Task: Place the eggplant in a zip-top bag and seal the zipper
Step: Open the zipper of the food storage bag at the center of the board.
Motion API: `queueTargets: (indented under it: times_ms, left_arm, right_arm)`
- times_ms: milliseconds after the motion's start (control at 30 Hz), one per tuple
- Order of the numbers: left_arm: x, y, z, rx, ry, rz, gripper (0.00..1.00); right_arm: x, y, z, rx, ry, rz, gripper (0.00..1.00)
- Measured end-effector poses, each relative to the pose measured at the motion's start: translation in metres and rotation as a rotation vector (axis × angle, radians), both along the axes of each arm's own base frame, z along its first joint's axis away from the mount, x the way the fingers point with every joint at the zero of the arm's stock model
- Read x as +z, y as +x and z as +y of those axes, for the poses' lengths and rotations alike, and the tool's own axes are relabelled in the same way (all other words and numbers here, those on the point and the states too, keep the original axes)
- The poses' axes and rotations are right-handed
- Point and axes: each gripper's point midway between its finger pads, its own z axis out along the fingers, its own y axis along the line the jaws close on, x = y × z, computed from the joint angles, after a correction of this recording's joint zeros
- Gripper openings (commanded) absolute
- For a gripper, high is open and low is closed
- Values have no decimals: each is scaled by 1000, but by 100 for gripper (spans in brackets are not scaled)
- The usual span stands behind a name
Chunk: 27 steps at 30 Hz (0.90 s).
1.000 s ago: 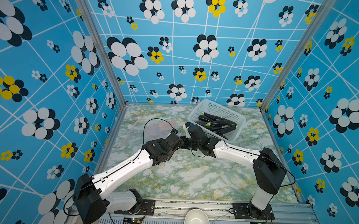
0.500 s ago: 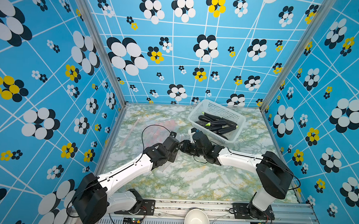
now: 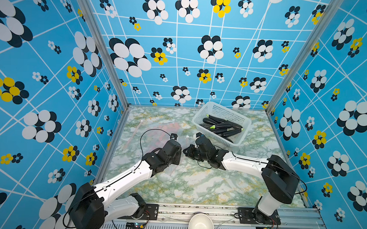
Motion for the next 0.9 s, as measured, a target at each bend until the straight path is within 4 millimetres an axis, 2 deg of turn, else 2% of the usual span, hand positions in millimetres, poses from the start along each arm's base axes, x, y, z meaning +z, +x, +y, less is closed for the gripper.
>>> queueTargets:
  times_ms: [133, 200, 233, 367, 433, 533, 700, 800, 900]
  left_arm:
    - [-9, -5, 3, 23, -9, 26, 24]
    - [-18, -10, 8, 36, -6, 44, 25]
    - [-21, -13, 10, 41, -4, 53, 24]
    - [-25, -22, 19, 66, -9, 71, 4]
    - [-20, -24, 21, 76, -23, 61, 0]
    - [-9, -24, 26, 90, -33, 25, 0]
    - [15, -19, 42, 116, 59, -25, 0]
    - [36, -10, 52, 129, 133, -66, 0]
    - [45, -2, 64, 152, 172, -86, 0]
  right_arm:
    - [-1, 2, -1, -21, -2, 0, 2]
    - [0, 3, -1, -30, 0, 2, 1]
    - [0, 4, -1, -34, 2, 1, 1]
    - [5, 8, 0, -55, 13, -5, 1]
    - [6, 10, 1, -57, 12, -7, 1]
    - [1, 14, 2, -63, -6, -4, 1]
    - [-28, 19, -3, -69, -72, 23, 0]
    - [-40, 22, 4, -59, -85, 39, 1]
    - [-40, 26, 17, -38, -73, 31, 4]
